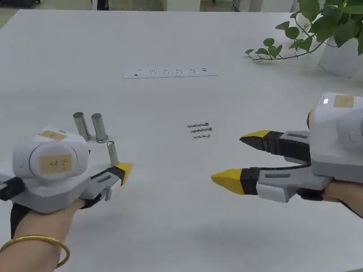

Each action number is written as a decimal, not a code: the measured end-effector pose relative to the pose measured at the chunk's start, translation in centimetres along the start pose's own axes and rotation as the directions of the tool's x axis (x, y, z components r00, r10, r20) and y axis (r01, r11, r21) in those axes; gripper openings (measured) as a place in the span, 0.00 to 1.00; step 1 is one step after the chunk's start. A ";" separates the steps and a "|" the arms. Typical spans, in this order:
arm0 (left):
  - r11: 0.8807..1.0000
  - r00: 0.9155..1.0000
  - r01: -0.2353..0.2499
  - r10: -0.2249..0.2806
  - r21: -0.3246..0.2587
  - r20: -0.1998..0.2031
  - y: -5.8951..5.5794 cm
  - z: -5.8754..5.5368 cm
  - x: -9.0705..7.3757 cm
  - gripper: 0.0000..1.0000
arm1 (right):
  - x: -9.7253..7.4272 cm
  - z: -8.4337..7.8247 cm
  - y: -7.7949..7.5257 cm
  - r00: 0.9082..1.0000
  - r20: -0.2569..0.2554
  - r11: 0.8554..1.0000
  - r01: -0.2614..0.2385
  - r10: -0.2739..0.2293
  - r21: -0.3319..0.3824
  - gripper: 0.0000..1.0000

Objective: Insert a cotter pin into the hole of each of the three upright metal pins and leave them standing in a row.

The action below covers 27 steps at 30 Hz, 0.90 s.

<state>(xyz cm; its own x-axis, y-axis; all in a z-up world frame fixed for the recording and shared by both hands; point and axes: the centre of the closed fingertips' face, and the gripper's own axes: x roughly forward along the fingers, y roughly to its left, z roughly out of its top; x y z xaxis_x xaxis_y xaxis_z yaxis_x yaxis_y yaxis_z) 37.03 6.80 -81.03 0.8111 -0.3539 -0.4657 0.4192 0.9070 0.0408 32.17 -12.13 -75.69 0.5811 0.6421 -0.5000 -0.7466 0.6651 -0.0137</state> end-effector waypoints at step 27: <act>0.988 0.985 0.150 -0.152 0.029 0.086 -1.9 2.2 -5.0 0.99 | 4.9 -1.1 -5.3 0.983 -0.170 0.993 -0.079 0.063 -0.090 0.38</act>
<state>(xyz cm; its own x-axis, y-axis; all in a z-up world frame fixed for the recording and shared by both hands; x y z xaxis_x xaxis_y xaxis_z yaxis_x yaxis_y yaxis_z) 33.06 6.37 -76.84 0.7698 -0.5063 -0.3887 0.5481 0.8364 -0.0040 38.63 -12.92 -79.03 0.4695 0.6086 -0.6396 -0.8165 0.5749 -0.0523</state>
